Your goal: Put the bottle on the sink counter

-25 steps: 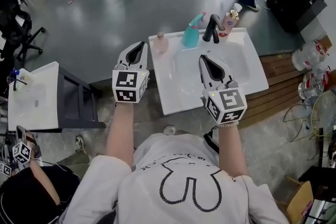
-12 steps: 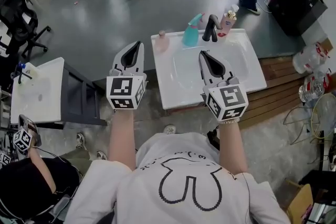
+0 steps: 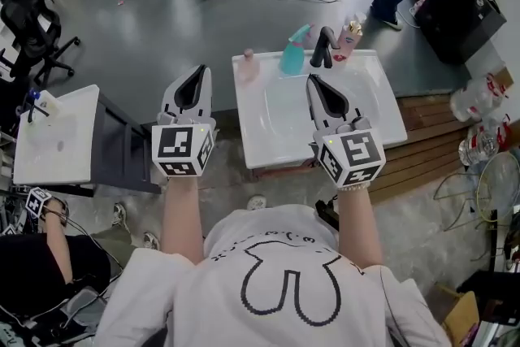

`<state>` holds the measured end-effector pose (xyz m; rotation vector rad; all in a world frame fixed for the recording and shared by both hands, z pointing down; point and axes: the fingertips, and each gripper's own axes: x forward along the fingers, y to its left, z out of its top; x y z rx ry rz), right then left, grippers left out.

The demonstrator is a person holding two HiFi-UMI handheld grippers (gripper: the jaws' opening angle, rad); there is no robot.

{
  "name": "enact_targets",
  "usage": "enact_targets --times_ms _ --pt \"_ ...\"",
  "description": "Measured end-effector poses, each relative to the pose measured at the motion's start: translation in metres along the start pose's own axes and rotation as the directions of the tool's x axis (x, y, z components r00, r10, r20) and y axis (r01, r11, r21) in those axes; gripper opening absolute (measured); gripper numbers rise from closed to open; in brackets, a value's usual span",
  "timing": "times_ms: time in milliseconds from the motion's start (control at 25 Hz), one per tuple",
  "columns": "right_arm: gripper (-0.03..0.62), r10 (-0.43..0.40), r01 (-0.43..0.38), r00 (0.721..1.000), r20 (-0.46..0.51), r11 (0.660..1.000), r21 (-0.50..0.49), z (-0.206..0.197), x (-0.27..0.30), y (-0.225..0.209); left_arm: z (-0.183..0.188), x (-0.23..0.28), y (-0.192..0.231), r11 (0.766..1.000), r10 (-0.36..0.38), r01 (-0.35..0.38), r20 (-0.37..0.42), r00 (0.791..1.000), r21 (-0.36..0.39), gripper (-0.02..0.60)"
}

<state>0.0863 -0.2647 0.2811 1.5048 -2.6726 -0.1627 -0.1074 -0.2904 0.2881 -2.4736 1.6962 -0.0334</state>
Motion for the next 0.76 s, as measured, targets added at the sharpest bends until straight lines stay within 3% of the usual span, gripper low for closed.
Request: enact_targets --times_ms 760 --pt "0.028 0.008 -0.007 1.0 0.022 0.999 -0.048 0.007 -0.007 -0.001 0.016 -0.002 -0.001 0.999 0.02 -0.021 0.042 0.999 0.031 0.009"
